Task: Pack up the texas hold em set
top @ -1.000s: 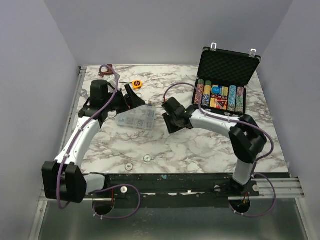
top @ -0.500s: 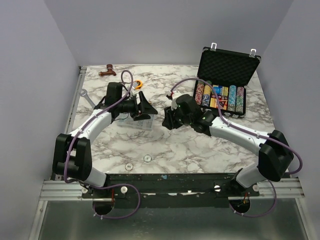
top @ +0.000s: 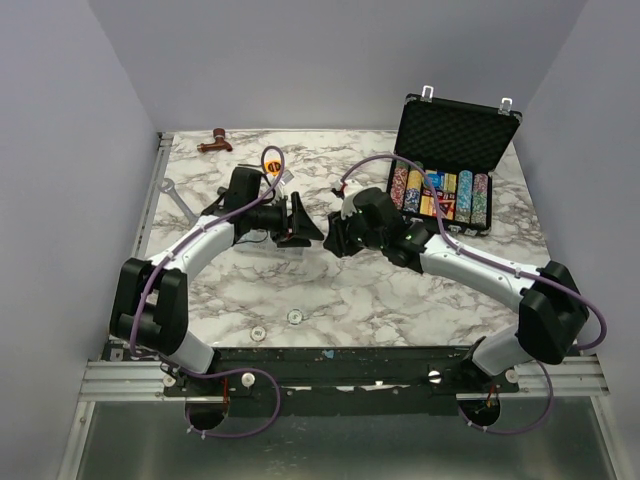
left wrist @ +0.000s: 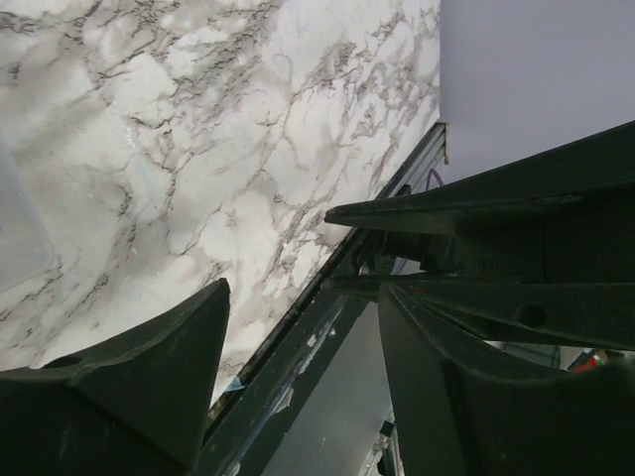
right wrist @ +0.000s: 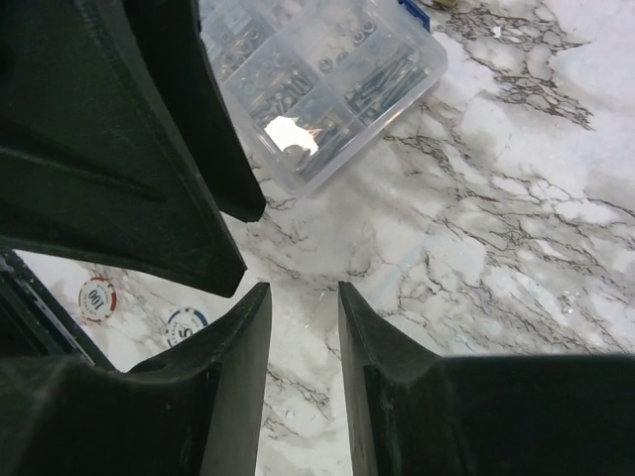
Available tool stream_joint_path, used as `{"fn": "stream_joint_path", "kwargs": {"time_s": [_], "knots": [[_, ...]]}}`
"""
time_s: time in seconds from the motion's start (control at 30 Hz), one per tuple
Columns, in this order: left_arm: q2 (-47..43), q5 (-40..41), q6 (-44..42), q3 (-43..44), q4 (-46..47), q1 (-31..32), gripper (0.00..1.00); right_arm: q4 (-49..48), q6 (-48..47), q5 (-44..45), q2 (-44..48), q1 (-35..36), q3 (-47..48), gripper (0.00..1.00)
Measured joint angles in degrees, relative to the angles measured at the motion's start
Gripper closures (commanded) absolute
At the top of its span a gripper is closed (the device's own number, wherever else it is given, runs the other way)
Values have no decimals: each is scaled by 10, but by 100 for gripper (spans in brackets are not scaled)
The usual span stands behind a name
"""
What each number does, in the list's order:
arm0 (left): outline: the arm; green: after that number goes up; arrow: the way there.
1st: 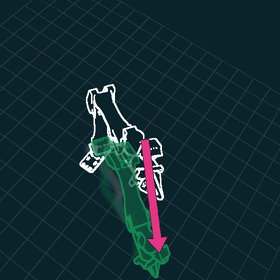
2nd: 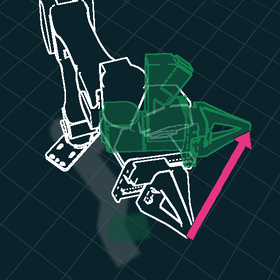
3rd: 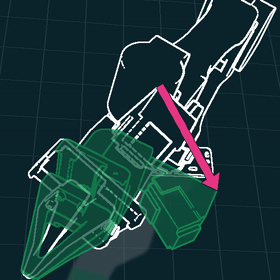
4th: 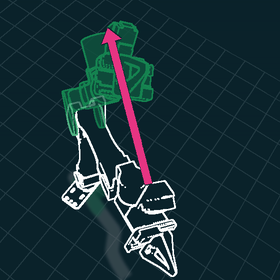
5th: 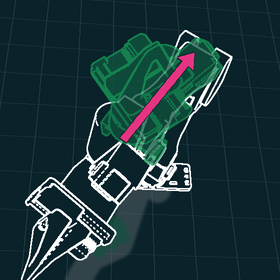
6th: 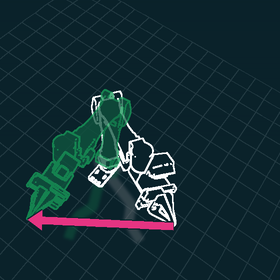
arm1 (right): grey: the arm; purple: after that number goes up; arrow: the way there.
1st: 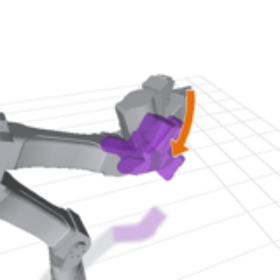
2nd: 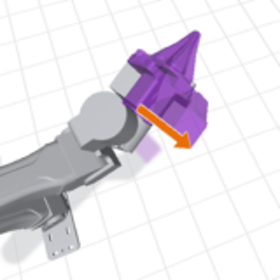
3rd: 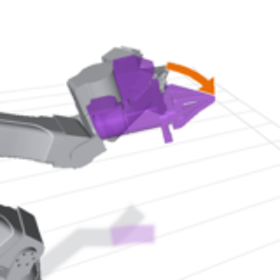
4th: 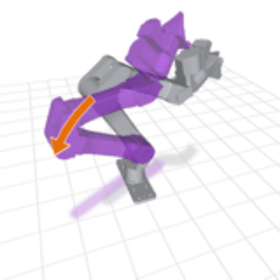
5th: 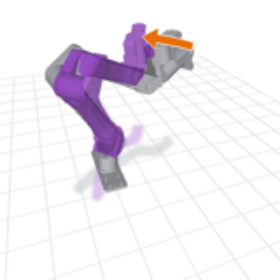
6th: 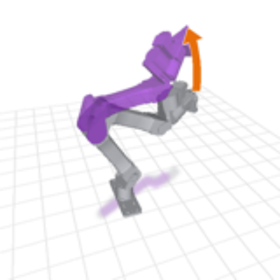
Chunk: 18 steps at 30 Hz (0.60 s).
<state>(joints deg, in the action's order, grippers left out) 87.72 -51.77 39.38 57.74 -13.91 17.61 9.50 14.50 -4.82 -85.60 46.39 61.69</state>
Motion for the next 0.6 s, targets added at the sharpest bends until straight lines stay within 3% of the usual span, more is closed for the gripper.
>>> {"fn": "stream_joint_path", "kwargs": {"time_s": [0.6], "knots": [[-64, 119, -59, 10, -57, -7, 22, -5, 38, 28, -38, 0, -1, 50]]}}
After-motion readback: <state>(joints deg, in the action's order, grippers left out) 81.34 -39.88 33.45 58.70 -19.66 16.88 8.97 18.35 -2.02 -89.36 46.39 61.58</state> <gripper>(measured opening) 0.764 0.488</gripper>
